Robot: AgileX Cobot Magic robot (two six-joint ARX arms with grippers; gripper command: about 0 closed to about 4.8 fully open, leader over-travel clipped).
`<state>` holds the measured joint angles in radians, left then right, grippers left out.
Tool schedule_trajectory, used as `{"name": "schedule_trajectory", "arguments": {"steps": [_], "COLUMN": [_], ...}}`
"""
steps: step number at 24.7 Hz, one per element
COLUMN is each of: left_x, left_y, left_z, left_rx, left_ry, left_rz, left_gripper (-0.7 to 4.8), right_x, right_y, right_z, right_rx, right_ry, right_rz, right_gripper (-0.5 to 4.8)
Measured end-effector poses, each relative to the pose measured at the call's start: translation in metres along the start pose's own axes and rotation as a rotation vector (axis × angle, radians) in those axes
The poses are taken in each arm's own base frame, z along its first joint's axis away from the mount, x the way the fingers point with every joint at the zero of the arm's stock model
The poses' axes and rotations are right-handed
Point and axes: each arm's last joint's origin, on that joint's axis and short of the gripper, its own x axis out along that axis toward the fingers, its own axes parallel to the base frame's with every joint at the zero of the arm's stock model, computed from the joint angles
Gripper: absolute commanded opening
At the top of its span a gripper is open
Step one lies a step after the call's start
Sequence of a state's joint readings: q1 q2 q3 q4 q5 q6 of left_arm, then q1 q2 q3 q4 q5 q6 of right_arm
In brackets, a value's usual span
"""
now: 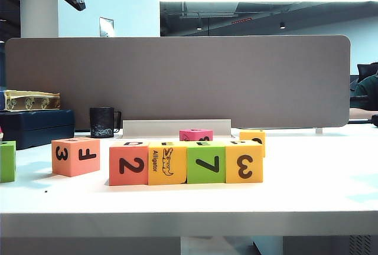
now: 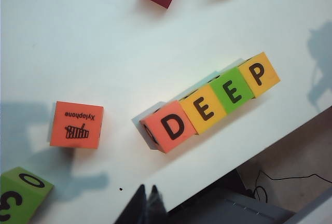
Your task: Select the appropriate blocks from the scattered letter blocks on the table and arrange them in a row to spell out "DEEP".
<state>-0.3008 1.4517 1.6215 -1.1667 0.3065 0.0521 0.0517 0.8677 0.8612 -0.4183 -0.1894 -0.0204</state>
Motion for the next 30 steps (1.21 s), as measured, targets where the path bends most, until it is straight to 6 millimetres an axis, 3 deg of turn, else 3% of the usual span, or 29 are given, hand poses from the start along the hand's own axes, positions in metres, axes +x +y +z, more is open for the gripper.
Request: {"name": "schedule_trajectory", "arguments": {"steps": [2, 11, 30], "left_x": [0.0, 0.0, 0.0], "left_y": [0.0, 0.0, 0.0], "left_z": [0.0, 0.0, 0.002], "left_rx": [0.0, 0.002, 0.006], "left_ry": [-0.001, -0.004, -0.018], "left_rz": [0.0, 0.0, 0.001], "left_gripper": [-0.06, -0.06, -0.06], "right_x": [-0.003, -0.009, -0.019], "right_y": [-0.004, -0.005, -0.003], "right_z": [-0.021, -0.083, -0.164], "right_rx": [0.01, 0.006, 0.062], "right_ry": [0.004, -0.062, -0.205], "right_rz": [-0.06, -0.105, -0.226], "right_gripper": [-0.01, -0.01, -0.01]}}
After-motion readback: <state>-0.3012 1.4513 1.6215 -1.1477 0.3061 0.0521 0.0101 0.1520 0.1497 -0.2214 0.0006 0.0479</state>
